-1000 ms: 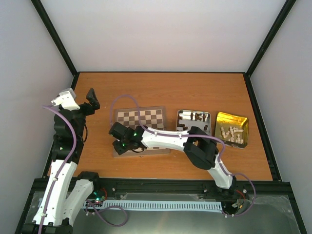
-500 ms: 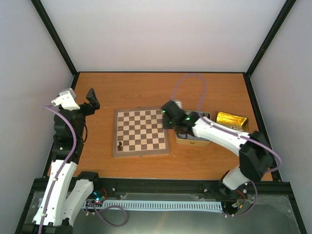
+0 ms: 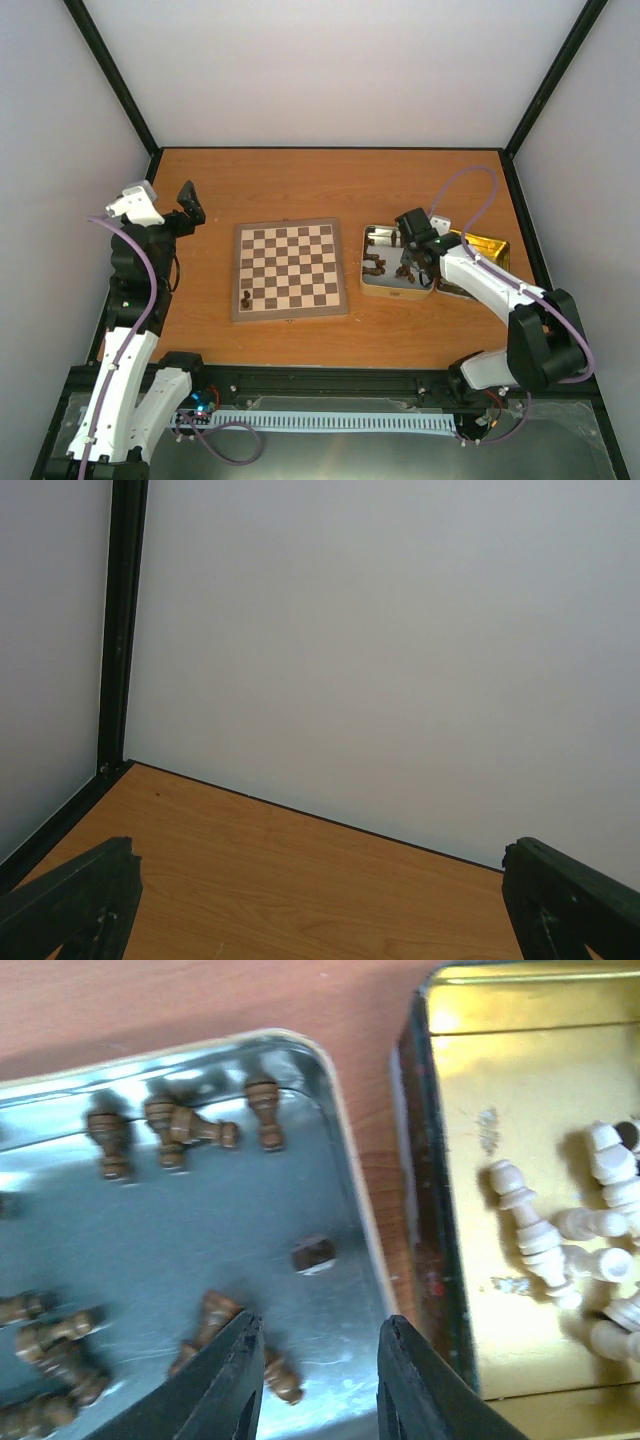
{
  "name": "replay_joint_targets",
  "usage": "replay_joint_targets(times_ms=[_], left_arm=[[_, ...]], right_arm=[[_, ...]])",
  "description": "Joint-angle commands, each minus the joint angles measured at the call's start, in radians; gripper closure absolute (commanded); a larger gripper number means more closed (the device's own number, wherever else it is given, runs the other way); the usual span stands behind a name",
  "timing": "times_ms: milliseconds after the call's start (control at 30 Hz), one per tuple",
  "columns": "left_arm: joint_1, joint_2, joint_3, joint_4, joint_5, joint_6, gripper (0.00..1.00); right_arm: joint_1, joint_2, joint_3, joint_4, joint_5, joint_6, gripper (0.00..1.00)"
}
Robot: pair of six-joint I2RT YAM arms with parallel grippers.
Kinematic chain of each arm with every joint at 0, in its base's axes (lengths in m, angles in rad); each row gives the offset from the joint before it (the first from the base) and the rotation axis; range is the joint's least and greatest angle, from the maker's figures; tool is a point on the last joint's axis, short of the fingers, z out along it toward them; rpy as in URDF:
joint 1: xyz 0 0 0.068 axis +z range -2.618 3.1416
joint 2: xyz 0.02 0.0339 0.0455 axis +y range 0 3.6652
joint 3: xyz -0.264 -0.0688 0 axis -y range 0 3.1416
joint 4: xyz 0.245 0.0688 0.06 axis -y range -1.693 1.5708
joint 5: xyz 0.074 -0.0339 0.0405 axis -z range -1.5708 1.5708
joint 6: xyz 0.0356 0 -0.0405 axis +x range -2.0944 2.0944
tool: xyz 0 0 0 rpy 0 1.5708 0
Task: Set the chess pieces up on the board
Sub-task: Pick up the chess piece from the storage box.
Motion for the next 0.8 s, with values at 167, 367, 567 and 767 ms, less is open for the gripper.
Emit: replay_joint_targets(times_ms=[167, 367, 567, 767], left_arm=[[0.009, -0.005, 0.008, -0.001, -0.002, 0.001, 0.0], [0.009, -0.004, 0.009, -0.001, -0.008, 0.002, 0.0], [0.008, 0.0, 0.009, 0.0, -0.008, 0.002, 0.0], [0.009, -0.003, 0.007, 0.001, -0.015, 0.003, 0.0]], right_arm=[[-0.033, 0.084, 0.002, 0.05, 0.058, -0.006, 0.72], [-0.034, 0.122, 0.01, 0.091, 0.052, -0.023, 0.74], [-0.051, 0.183, 0.008, 0.113, 0.051, 0.005, 0.72], [-0.073, 0.228, 0.019, 0.132, 0.052, 0.012, 0.71]])
